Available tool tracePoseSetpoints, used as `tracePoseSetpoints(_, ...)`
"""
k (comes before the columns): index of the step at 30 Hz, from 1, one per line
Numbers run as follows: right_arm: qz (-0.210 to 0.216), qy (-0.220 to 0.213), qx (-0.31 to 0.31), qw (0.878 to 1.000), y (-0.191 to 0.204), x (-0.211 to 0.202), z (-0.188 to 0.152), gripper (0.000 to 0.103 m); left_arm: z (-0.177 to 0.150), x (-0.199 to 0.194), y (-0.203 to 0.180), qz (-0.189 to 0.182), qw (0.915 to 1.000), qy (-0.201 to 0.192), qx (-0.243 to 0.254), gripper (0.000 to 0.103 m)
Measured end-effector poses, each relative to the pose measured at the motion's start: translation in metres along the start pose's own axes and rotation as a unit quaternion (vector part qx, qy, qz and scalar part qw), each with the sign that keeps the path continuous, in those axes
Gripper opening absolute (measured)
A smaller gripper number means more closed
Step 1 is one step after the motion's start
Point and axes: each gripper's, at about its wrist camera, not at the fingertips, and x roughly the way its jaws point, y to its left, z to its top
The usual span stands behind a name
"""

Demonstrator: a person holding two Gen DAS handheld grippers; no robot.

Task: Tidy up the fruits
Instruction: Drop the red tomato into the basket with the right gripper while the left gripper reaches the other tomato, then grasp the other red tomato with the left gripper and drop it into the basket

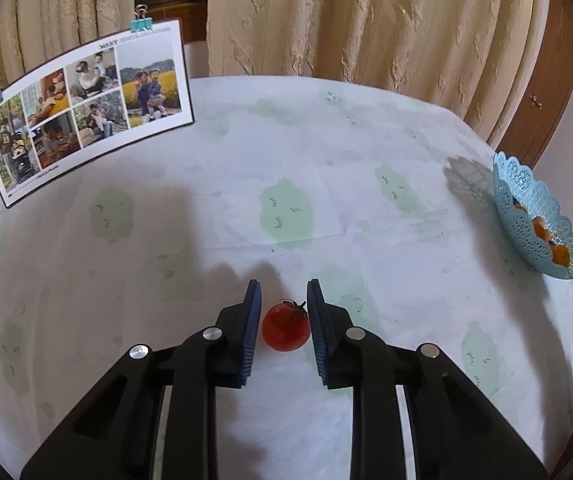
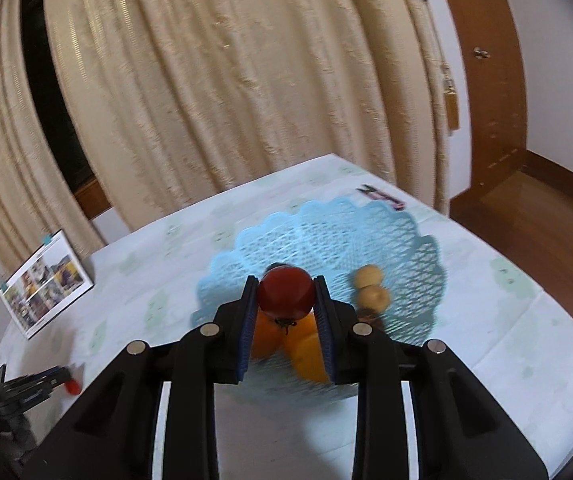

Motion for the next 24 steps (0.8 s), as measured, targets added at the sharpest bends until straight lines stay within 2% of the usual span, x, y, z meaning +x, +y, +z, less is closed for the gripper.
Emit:
tracePoseSetpoints(1,-0.003,-0.001,0.002,1.0,-0.003,0.0,0.001,0.029,0.0,-0.003,0.002,-0.001,1.0,-0.002,-0.003,0.024)
tracePoseSetpoints(2,-0.006,-0.003,0.006,1.0,-0.006,0.002,0.002,0.033,0.0,-0.007,0.004,-0.003,1.0,-0.004,-0.006,0.024)
tracePoseSetpoints(3,-0.007,-0.006,0.014,1.0,-0.011,0.002,0.002,0.053,0.0,-0.009,0.005,-0.004,0.9999,-0.005,-0.009,0.024)
tracePoseSetpoints(5,-0.009,-0.02,0.026,0.999,-0.014,0.0,0.002,0.084,0.001,-0.015,0.011,-0.011,0.9998,-0.007,-0.018,0.024)
tracePoseSetpoints(6,-0.013,-0.037,0.031,0.999,-0.016,-0.005,0.0,0.084,0.002,-0.017,0.014,-0.014,0.9996,-0.008,-0.022,0.024)
tracePoseSetpoints(11,-0.012,-0.047,0.036,0.998,-0.02,-0.012,-0.005,0.084,0.006,-0.029,0.028,-0.022,0.9987,-0.014,-0.043,0.024)
tracePoseSetpoints(14,-0.015,-0.058,0.047,0.997,-0.023,-0.016,-0.009,0.084,0.005,-0.029,0.023,-0.024,0.999,-0.016,-0.035,0.025)
tracePoseSetpoints(17,-0.008,-0.067,0.051,0.996,-0.023,-0.021,-0.015,0.088,0.001,-0.02,0.015,-0.036,0.9989,0.0,-0.032,0.026)
tracePoseSetpoints(18,-0.005,-0.071,0.049,0.996,-0.022,-0.024,-0.016,0.092,0.0,-0.016,0.013,-0.037,0.9989,0.006,-0.03,0.028)
tracePoseSetpoints(21,-0.008,-0.084,0.035,0.996,-0.019,-0.031,-0.022,0.094,-0.004,-0.009,0.007,-0.035,0.999,0.013,-0.025,0.045)
tracePoseSetpoints(24,-0.007,-0.087,0.032,0.996,-0.018,-0.036,-0.026,0.094,-0.005,-0.004,0.003,-0.031,0.9992,0.015,-0.021,0.049)
